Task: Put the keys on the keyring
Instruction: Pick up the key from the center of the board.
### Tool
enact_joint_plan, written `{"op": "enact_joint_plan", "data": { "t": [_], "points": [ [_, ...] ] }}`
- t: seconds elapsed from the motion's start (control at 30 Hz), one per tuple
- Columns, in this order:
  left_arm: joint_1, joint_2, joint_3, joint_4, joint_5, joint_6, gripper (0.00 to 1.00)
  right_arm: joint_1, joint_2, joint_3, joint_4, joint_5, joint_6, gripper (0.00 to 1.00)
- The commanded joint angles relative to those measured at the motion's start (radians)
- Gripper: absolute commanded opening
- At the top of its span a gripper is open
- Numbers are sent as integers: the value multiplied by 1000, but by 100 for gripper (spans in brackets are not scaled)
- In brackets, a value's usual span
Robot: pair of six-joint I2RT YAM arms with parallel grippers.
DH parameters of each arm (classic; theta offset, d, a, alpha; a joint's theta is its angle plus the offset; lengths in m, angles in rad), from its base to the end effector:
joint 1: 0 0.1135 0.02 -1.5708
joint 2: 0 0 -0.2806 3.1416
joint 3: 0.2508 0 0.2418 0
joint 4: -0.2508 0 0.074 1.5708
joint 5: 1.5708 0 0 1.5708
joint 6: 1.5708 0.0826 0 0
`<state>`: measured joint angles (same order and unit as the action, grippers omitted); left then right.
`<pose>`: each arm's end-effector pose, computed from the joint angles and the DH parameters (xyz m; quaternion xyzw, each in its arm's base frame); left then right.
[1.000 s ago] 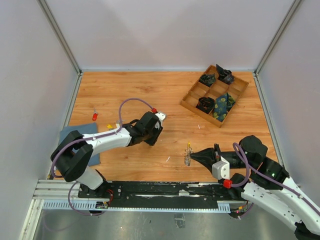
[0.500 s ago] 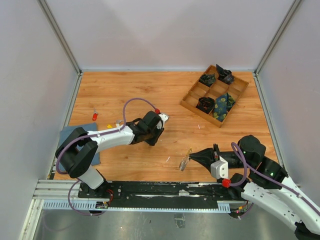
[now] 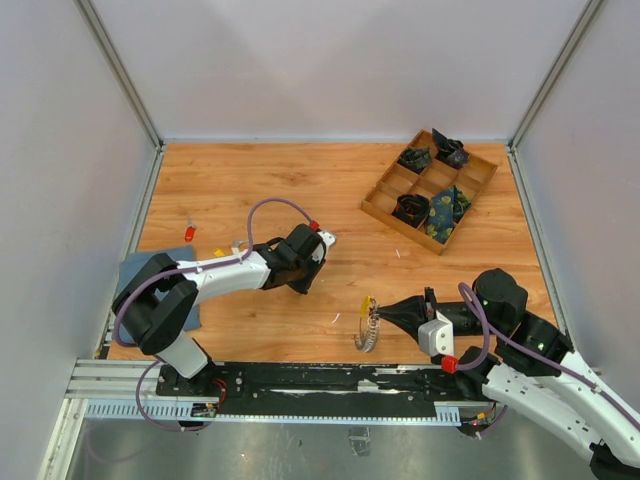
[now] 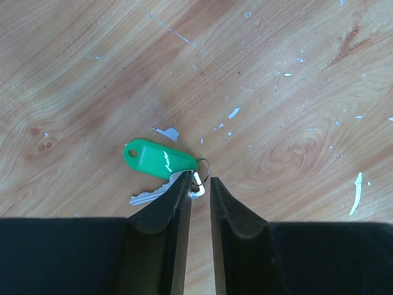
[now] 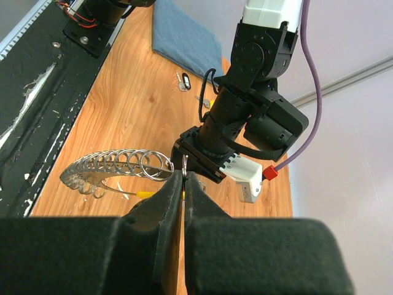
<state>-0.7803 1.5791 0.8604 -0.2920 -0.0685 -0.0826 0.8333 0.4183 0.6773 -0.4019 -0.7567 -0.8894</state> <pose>0.2323 -0.2220 0.1525 0.3194 0.9059 -0.0856 0.2647 0.0302 0.1176 0.3264 -0.6904 0.2740 0.2620 0.6161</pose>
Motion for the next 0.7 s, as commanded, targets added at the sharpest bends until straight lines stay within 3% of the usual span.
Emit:
{"op": "enact_joint_plan", "data": {
  "t": [0.0, 0.37, 0.67],
  "points": [
    [6, 9, 18, 0, -1, 6, 23, 10, 1, -2, 21, -6, 11, 3],
    [5, 38, 23, 30, -28, 20, 14, 10, 7, 13, 16, 36, 70, 2],
    [6, -7, 20, 46, -63, 19, 1, 10, 69, 108, -25, 134, 225, 1]
  ]
}}
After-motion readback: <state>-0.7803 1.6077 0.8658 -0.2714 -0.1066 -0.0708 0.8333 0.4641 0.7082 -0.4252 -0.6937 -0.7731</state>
